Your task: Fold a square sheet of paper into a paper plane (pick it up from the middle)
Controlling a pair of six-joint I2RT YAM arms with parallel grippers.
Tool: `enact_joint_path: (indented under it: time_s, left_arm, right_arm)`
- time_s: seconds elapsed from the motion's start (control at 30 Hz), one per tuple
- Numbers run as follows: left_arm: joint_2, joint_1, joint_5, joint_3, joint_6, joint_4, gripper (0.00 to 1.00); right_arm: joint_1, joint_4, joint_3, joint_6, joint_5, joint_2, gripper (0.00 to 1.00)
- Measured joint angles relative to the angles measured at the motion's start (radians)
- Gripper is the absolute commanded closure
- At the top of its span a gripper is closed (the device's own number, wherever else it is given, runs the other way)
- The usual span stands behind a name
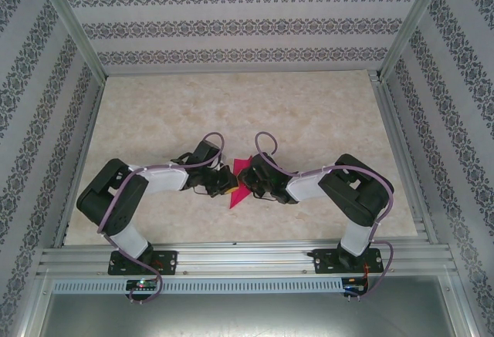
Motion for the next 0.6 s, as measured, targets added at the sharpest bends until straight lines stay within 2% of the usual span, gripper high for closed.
enact_joint_path:
  time_s: [0.23, 0.37, 0.6]
  left_arm:
    - [0.013, -0.008, 0.000, -0.026, 0.001, 0.013, 0.91]
    - [0.011, -0.008, -0.005, -0.025, 0.015, 0.003, 0.94]
    - [0.007, -0.009, -0.014, -0.031, 0.035, 0.004, 0.99]
  right_arm:
    - [0.000, -0.001, 0.006, -0.006, -0.010, 0.003, 0.87]
    - [-0.009, -0.009, 0.011, -0.040, -0.027, 0.000, 0.82]
    - [-0.094, -0.151, 0.066, -0.253, -0.158, -0.026, 0.80]
